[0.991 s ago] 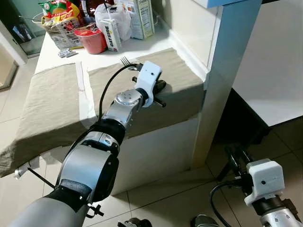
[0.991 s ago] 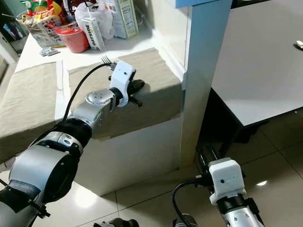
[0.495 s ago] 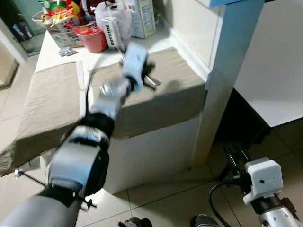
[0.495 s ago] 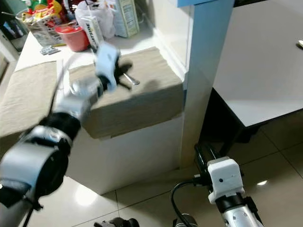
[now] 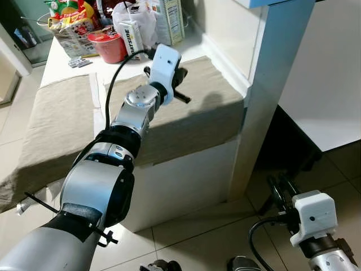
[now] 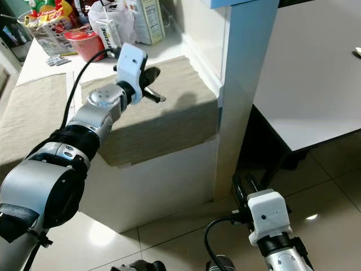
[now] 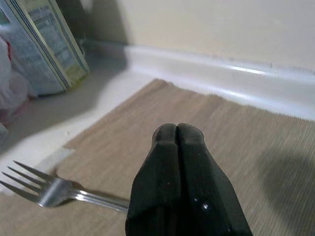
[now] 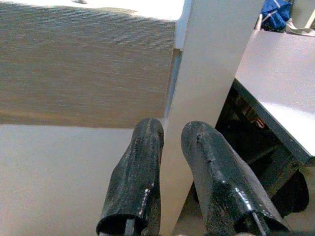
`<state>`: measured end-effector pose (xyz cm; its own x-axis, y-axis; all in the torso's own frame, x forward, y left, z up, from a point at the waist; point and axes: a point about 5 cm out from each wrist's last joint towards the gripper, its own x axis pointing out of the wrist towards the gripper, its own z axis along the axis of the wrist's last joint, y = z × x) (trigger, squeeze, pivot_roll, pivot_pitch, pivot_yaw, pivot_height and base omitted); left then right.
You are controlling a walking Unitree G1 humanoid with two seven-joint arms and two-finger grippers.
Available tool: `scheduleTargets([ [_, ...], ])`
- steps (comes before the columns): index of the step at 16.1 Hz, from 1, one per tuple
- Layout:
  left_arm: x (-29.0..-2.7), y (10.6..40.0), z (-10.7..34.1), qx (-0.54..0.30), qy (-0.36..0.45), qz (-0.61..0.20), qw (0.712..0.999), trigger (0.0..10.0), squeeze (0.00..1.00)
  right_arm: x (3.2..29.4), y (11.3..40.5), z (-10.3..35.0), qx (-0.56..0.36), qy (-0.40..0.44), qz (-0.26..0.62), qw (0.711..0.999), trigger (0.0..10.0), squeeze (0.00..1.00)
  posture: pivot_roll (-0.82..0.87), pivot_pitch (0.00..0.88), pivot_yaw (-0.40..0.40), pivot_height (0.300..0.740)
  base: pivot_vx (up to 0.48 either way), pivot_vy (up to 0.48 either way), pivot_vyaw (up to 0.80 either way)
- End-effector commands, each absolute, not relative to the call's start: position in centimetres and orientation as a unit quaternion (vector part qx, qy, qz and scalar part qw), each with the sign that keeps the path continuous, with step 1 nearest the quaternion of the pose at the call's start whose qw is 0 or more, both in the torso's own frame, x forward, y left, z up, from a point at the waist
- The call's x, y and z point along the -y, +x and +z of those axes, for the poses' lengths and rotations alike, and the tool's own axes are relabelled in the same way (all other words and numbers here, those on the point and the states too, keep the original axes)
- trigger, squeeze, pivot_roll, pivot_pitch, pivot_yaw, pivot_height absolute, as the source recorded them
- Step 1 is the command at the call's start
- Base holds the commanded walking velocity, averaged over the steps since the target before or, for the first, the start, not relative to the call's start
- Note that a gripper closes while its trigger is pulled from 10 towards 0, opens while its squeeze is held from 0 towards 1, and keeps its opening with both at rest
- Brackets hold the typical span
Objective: Setting the table
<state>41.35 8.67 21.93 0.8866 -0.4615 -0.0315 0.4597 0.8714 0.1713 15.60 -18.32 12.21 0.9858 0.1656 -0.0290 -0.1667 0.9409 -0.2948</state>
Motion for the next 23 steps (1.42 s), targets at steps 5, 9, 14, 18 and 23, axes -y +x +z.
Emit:
scheduleTargets([
  [5, -10.5, 41.3, 19.0, -0.094, 0.077, -0.183, 0.976, 10.0, 0.0, 18.3, 15.2, 12.7, 0.001, -0.157, 0.083, 0.984, 10.0, 0.0, -0.28, 0.103, 0.166, 0.74, 0.0, 0.0, 0.0],
  [9, -10.8, 41.2, 18.6, -0.103, 0.077, -0.18, 0.975, 10.0, 0.0, 18.3, 15.3, 12.7, 0.0, -0.155, 0.085, 0.984, 10.0, 0.0, -0.27, 0.102, 0.164, 0.74, 0.0, 0.0, 0.0],
  [14, -10.3, 40.7, 17.2, -0.134, 0.058, -0.204, 0.968, 10.0, 0.0, 18.3, 15.6, 12.7, 0.0, -0.156, 0.09, 0.984, 10.0, 0.0, -0.26, 0.098, 0.155, 0.74, 0.0, 0.0, 0.0],
  [18, -11.1, 39.9, 15.1, -0.166, 0.04, -0.221, 0.96, 10.0, 0.0, 18.2, 15.7, 12.5, -0.001, -0.155, 0.092, 0.984, 10.0, 0.0, -0.24, 0.096, 0.153, 0.74, 0.0, 0.0, 0.0],
  [23, -12.1, 38.3, 13.0, -0.192, 0.049, -0.245, 0.949, 10.0, 0.0, 18.2, 16.0, 12.4, -0.001, -0.156, 0.097, 0.983, 10.0, 0.0, -0.22, 0.094, 0.146, 0.74, 0.0, 0.0, 0.0],
])
